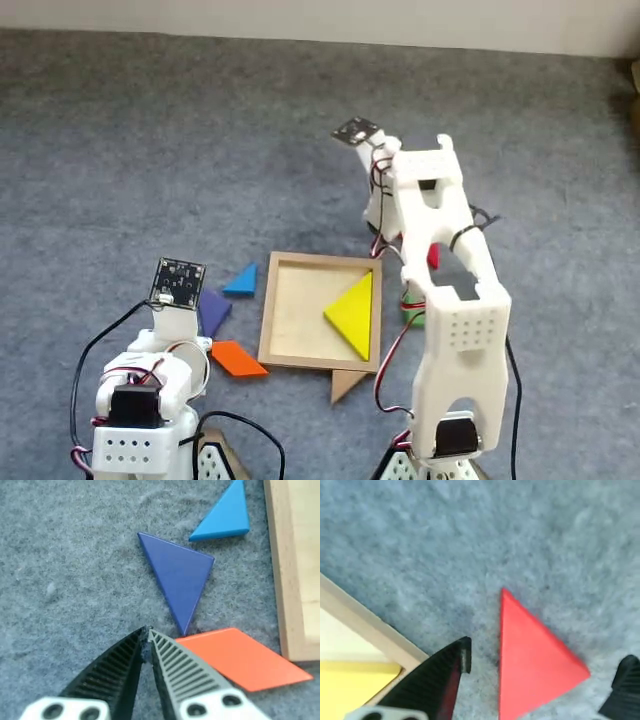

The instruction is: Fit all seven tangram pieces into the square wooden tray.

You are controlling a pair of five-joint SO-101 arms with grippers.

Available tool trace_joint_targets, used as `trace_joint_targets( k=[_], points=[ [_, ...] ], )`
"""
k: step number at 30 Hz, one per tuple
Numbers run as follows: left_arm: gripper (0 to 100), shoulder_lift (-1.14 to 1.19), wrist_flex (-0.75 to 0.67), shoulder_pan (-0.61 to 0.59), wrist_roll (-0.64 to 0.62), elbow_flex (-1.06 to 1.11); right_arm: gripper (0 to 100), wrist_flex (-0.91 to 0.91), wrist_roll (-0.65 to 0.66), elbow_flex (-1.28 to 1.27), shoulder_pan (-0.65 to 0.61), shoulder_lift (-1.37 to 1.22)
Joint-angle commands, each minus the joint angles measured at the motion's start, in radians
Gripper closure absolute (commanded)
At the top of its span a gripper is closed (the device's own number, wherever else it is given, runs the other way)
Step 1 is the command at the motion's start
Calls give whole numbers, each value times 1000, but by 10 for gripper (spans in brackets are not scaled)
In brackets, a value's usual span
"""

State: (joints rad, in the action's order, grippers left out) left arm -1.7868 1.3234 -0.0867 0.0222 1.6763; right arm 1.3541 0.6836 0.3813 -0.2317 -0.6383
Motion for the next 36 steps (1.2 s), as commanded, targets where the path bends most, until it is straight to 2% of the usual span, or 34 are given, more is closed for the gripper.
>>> trace_joint_targets(
  k=[1,16,18,26,32,36],
  points=[
    [995,-24,3,16,-5,21,581,-38,8,44,-1,54],
    [995,-24,3,16,-5,21,614,-67,6,36,93,-96],
    [995,-24,3,16,-5,21,614,-67,-37,36,105,-96],
    [995,-24,3,16,-5,21,617,51,-69,42,97,-96],
    [995,-24,3,16,-5,21,618,59,-69,35,97,-104],
    [995,-24,3,16,-5,21,696,77,-69,35,97,-104]
  ],
)
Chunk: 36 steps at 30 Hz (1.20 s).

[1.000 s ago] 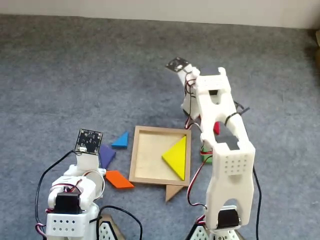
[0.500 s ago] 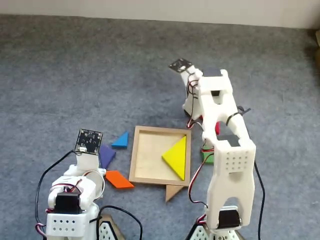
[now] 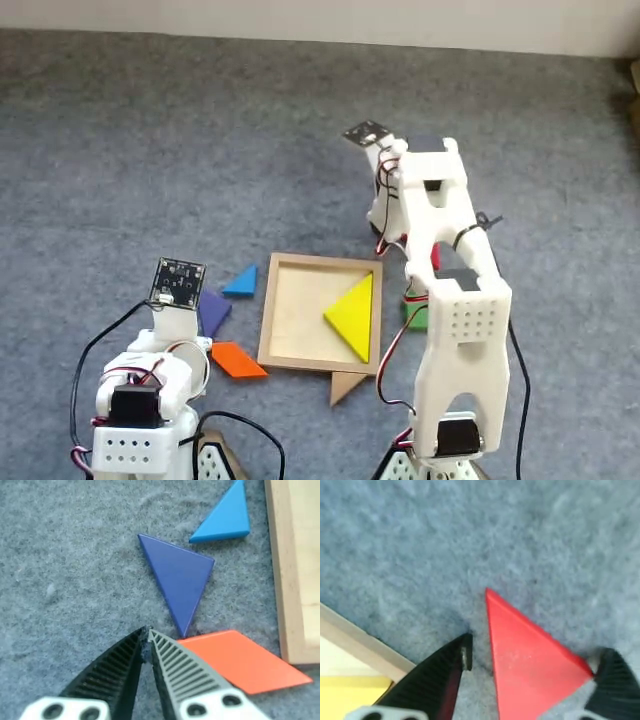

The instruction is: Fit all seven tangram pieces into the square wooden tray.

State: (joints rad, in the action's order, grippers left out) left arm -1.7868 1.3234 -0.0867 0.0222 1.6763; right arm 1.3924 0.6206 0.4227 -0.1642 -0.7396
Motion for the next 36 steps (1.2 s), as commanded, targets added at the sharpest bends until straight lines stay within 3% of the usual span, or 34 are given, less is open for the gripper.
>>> trace_joint_targets(
  k=[1,9,15,23,26,31,36],
  points=[
    [995,-24,3,16,-5,21,715,50,-6,-7,30,-1],
    [995,-24,3,16,-5,21,795,191,2,5,30,13],
    [995,-24,3,16,-5,21,821,208,29,-10,16,163],
    [995,-24,3,16,-5,21,830,216,89,-245,-1,334],
    [995,-24,3,16,-5,21,801,159,49,-355,1,410],
    [995,-24,3,16,-5,21,611,-13,-74,-587,-2,579],
    [995,-24,3,16,-5,21,600,-240,-183,-802,-4,688]
  ],
)
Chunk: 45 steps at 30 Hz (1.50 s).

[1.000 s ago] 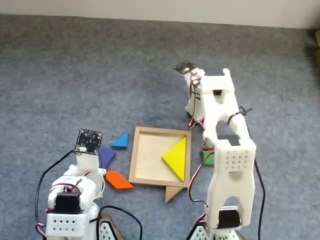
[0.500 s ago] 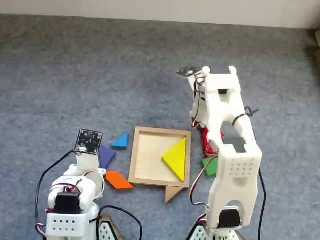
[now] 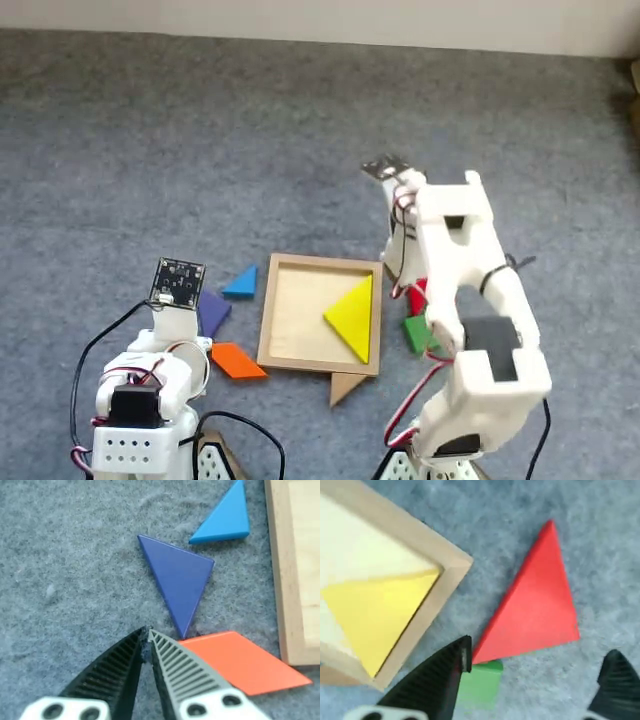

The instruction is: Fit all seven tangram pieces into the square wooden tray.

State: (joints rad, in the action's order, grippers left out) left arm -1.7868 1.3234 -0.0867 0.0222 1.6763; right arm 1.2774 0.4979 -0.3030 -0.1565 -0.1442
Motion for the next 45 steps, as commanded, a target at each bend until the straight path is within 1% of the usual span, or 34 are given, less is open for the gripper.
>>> trace_joint_targets(
  k=[1,4,8,12,15,17,24,29,34,40,45],
  points=[
    [995,-24,3,16,-5,21,600,-162,-71,-107,-12,93],
    [995,-24,3,16,-5,21,611,-229,-74,-170,-12,91],
    [995,-24,3,16,-5,21,656,-242,-75,-189,-7,90],
    [995,-24,3,16,-5,21,663,-275,-75,-189,-5,47],
    [995,-24,3,16,-5,21,663,-269,-75,-140,-1,-27],
    [995,-24,3,16,-5,21,663,-268,-75,-97,25,-61],
    [995,-24,3,16,-5,21,674,-202,-66,-41,44,-79],
    [995,-24,3,16,-5,21,801,-197,-49,-38,44,-77],
    [995,-24,3,16,-5,21,810,-127,11,-7,48,-61],
    [995,-24,3,16,-5,21,811,-39,54,19,42,96],
    [995,-24,3,16,-5,21,811,41,63,18,-39,217]
  ],
)
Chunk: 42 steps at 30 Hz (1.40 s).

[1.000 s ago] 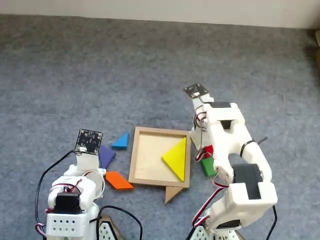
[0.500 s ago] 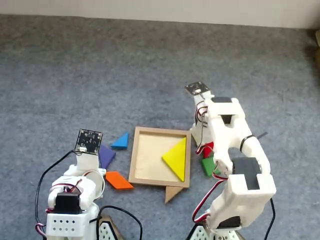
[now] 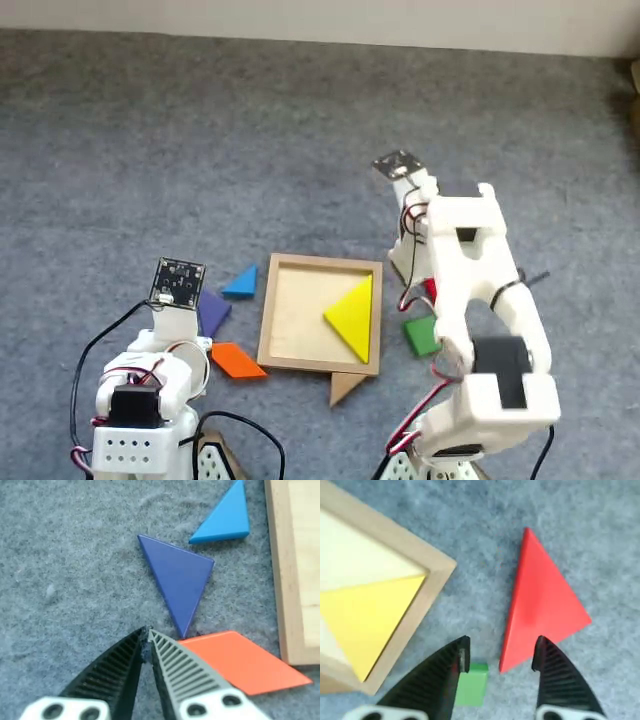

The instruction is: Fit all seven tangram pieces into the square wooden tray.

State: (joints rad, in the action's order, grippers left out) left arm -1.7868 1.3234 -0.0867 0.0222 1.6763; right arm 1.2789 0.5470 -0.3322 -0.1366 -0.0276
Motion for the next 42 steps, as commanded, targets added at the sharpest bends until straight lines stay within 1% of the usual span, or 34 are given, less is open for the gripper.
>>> trace_joint_targets(
  k=[1,3,5,8,9,13,14,18,29,32,34,37,42],
  points=[
    [995,-24,3,16,-5,21,811,53,18,44,-82,117],
    [995,-24,3,16,-5,21,811,76,25,24,-131,148],
    [995,-24,3,16,-5,21,811,76,18,4,-153,174],
    [995,-24,3,16,-5,21,802,73,17,-4,-125,191],
    [995,-24,3,16,-5,21,784,61,17,-4,-105,189],
    [995,-24,3,16,-5,21,655,-10,17,-12,-18,142],
    [995,-24,3,16,-5,21,642,-25,20,-12,2,120],
    [995,-24,3,16,-5,21,639,-53,23,-2,51,-13],
    [995,-24,3,16,-5,21,638,-62,25,173,58,-292],
    [995,-24,3,16,-5,21,638,-64,26,194,59,-332],
    [995,-24,3,16,-5,21,638,-61,58,202,59,-346],
    [995,-24,3,16,-5,21,638,-58,72,203,79,-344],
    [995,-24,3,16,-5,21,635,-38,74,289,87,-337]
  ],
)
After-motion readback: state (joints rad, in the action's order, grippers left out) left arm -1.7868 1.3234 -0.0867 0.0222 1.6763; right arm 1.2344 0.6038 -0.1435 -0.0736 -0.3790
